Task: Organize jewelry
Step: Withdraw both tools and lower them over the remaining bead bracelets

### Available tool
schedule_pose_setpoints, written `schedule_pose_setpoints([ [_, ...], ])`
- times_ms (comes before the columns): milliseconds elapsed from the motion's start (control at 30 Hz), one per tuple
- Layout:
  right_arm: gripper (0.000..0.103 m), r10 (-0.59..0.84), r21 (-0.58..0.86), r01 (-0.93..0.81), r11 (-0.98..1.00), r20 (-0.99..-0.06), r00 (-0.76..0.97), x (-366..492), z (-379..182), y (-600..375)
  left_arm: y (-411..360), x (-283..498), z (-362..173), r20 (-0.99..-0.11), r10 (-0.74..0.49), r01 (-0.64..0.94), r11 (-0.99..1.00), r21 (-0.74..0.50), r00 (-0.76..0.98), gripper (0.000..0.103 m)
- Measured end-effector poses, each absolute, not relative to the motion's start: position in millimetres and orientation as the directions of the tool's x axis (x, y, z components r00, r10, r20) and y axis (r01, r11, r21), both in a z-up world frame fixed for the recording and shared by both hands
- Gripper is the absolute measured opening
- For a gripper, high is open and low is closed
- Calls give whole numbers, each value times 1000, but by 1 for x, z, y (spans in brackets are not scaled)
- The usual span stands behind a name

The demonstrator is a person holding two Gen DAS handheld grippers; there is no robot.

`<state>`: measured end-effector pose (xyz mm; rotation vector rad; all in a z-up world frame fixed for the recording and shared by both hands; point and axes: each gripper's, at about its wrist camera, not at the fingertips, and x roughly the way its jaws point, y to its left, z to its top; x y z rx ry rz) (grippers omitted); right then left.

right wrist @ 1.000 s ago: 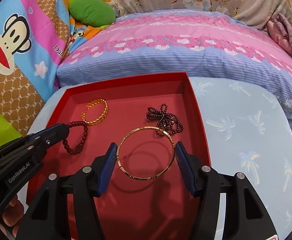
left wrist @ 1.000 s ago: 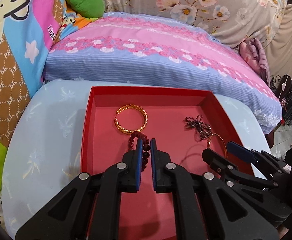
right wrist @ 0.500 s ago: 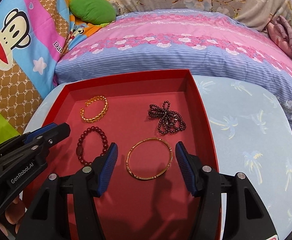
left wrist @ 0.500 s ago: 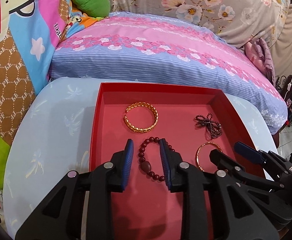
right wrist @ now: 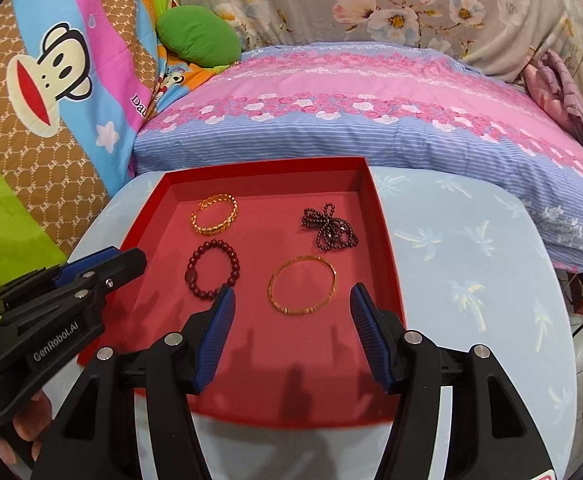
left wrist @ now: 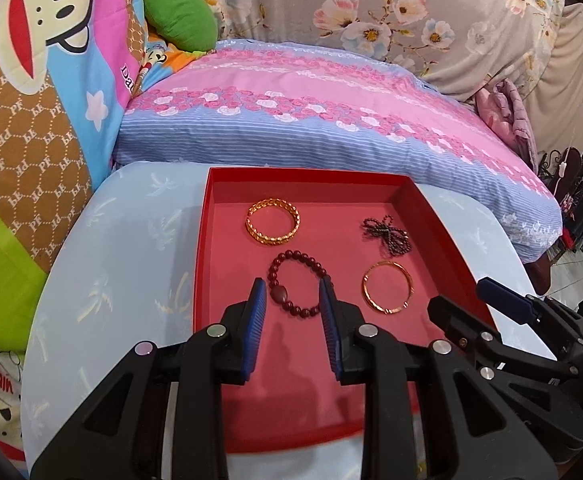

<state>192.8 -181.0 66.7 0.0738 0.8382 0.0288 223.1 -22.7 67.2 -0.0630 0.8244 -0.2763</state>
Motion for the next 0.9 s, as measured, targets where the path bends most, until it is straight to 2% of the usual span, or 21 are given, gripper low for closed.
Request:
schedule_pose_setpoints([
  [133, 58, 57, 83, 7, 997, -743, 667, 163, 69, -185, -17, 197, 73, -707, -274, 219, 961, -170, 652, 30],
  [433, 58, 59, 99, 24, 995, -757, 651, 98, 64, -192, -13, 133, 75, -707, -286, 242, 956, -165, 647, 30],
  [900, 58, 40, 78, 37, 996, -801, 597, 45, 30, -186, -4, 65, 36, -763, -280, 258, 954, -153, 583, 31],
])
